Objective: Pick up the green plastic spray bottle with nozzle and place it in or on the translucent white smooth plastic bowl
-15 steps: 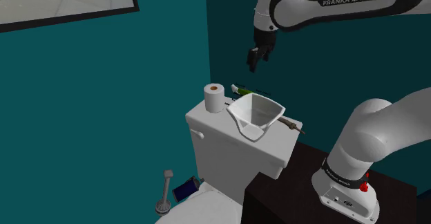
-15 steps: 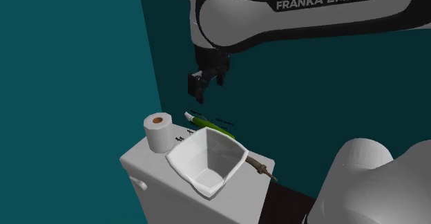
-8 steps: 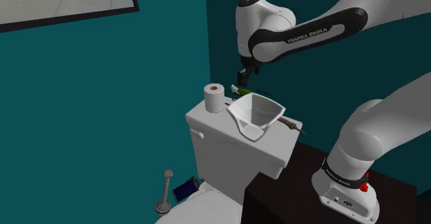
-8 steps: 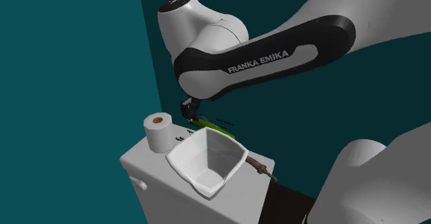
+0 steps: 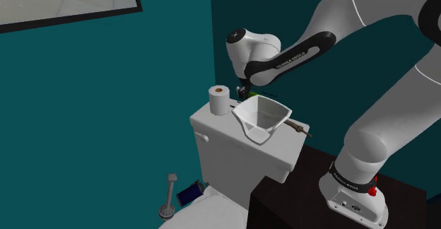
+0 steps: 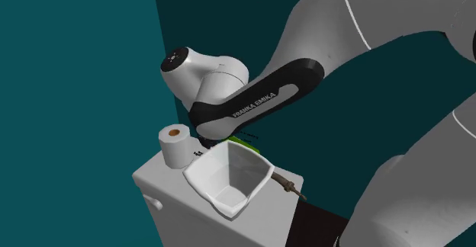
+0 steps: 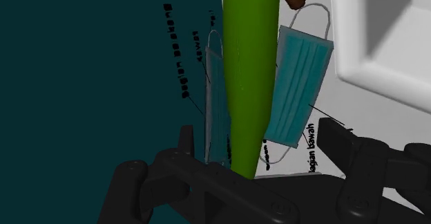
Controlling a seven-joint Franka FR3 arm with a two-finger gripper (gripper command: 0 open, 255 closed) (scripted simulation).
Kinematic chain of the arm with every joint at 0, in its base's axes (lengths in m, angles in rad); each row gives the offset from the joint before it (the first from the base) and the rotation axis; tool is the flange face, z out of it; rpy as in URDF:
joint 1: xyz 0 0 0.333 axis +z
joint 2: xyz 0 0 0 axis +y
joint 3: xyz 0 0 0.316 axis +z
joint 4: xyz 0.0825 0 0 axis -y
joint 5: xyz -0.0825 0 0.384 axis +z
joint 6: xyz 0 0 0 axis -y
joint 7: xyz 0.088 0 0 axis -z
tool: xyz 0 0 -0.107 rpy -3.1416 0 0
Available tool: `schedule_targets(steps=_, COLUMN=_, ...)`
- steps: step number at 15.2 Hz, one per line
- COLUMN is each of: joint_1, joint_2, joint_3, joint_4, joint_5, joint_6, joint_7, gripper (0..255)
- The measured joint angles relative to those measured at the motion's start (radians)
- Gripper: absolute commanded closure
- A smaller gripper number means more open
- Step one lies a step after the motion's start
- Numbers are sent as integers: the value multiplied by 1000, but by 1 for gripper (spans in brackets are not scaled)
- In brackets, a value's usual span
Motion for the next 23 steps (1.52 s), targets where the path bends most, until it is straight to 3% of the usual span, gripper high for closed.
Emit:
schedule_targets(steps=6, joint_1=-23, joint_2=47, joint_3=-11, joint_4=-28, joint_5=-52, joint_6=69, joint_7=32, gripper=0)
schedule_targets(steps=12, joint_1=-27, joint_2=52, joint_3=-14, joint_4=-34, joint_5=-60, joint_6=81, joint_7=34, gripper=0)
schedule_targets(steps=13, joint_1=-27, joint_2=52, joint_3=-14, joint_4=-34, joint_5=-60, joint_6=81, joint_7=34, gripper=255)
schedule_targets(steps=23, joint_1=-27, joint_2=52, joint_3=-14, joint_4=-34, joint_5=-60, joint_6=81, joint_7=34, gripper=255)
